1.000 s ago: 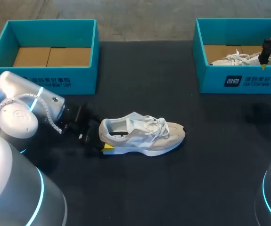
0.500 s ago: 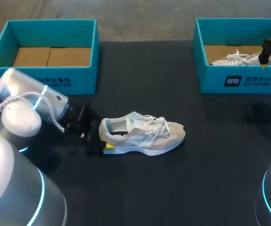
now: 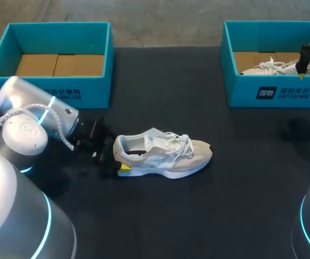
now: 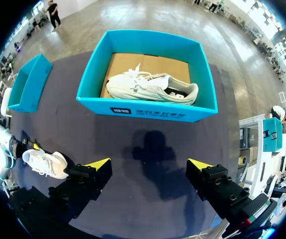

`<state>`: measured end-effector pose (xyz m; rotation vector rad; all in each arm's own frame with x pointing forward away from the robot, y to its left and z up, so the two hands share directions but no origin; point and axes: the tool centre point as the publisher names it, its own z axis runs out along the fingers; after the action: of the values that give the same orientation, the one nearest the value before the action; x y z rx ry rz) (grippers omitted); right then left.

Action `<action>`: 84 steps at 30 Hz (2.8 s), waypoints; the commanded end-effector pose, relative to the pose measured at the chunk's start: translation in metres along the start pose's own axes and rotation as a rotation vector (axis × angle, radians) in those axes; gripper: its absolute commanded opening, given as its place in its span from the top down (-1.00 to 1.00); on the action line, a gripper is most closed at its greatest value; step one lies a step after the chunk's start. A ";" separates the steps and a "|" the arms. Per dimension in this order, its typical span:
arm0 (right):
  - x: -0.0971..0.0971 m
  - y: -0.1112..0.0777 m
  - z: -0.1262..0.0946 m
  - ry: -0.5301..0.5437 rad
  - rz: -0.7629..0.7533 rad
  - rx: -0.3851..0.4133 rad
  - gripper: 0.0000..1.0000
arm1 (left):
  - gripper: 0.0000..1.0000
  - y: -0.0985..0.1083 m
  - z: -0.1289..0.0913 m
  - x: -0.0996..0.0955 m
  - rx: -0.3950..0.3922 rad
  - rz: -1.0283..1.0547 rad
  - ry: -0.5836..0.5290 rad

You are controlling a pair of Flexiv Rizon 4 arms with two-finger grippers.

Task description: Take the shoe out of the shoebox, open the shoe tongue, remove and reinsert the insole, then place the shoe into the shoebox

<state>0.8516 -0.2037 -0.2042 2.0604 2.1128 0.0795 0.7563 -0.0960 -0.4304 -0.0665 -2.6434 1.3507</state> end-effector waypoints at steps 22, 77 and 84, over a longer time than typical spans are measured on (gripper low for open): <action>0.076 0.007 0.014 -0.097 0.065 0.043 -1.00 | 1.00 0.004 0.003 -0.004 -0.003 -0.001 0.001; 0.273 -0.013 -0.031 -0.044 0.162 -0.028 -1.00 | 1.00 0.004 0.003 -0.004 -0.003 -0.001 0.001; 0.324 -0.034 -0.024 -0.056 0.167 0.006 -1.00 | 1.00 0.004 0.003 -0.004 -0.003 -0.001 0.001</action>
<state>0.8071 0.0889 -0.2091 2.2358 1.9432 0.1287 0.7564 -0.0960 -0.4304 -0.0669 -2.6432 1.3503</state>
